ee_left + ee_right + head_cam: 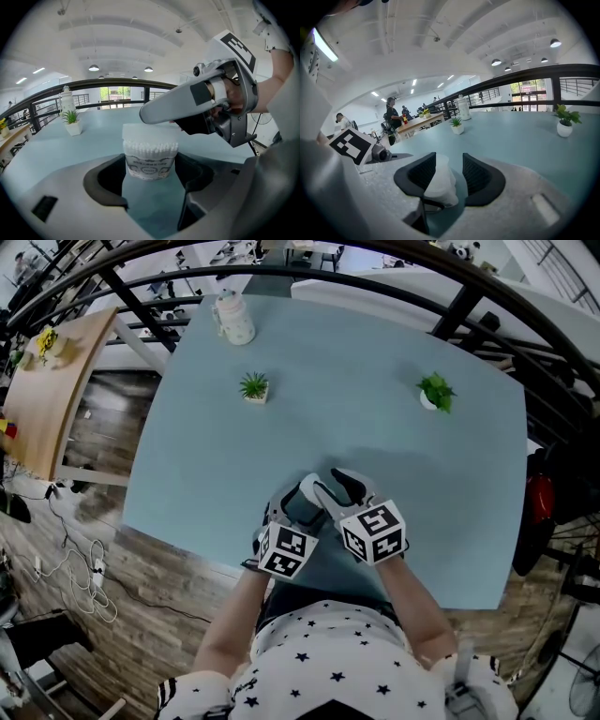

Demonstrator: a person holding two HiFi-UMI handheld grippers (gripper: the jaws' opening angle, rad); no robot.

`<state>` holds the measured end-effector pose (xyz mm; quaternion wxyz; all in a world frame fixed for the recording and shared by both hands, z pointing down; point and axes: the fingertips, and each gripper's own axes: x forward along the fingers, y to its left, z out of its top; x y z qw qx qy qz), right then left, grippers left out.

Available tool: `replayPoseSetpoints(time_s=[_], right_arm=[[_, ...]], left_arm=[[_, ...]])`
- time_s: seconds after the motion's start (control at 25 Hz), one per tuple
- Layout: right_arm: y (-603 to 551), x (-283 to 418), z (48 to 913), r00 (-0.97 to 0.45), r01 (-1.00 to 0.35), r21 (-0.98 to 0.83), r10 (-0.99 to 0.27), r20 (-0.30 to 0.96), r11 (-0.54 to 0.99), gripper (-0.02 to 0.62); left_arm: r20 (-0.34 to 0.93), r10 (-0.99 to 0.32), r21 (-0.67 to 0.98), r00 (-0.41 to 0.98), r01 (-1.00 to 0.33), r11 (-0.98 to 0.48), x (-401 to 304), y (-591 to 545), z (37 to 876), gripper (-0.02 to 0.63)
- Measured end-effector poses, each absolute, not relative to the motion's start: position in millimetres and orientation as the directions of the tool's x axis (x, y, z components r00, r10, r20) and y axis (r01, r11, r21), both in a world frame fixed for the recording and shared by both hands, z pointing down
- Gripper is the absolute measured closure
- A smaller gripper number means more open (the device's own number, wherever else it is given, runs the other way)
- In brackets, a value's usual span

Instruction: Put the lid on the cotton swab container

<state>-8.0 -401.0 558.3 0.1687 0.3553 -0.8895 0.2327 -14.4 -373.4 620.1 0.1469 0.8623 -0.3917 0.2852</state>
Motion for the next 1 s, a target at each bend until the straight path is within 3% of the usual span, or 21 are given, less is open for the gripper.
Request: replayPoseSetpoints(time_s=[0.52, 1.0], right_arm=[[-396, -15, 566, -0.696, -0.698, -0.287, -0.527, 0.487, 0.656, 0.434], [-399, -9, 569, -0.669, -0.724, -0.277, -0.545, 0.506, 0.631, 0.371]], left_arm=[[0.615, -0.588, 0.025, 0.525, -0.759, -0.651, -15, -372, 622, 0.278], [0.616, -0.587, 0.02, 0.525, -0.756, -0.654, -14, -371, 622, 0.279]])
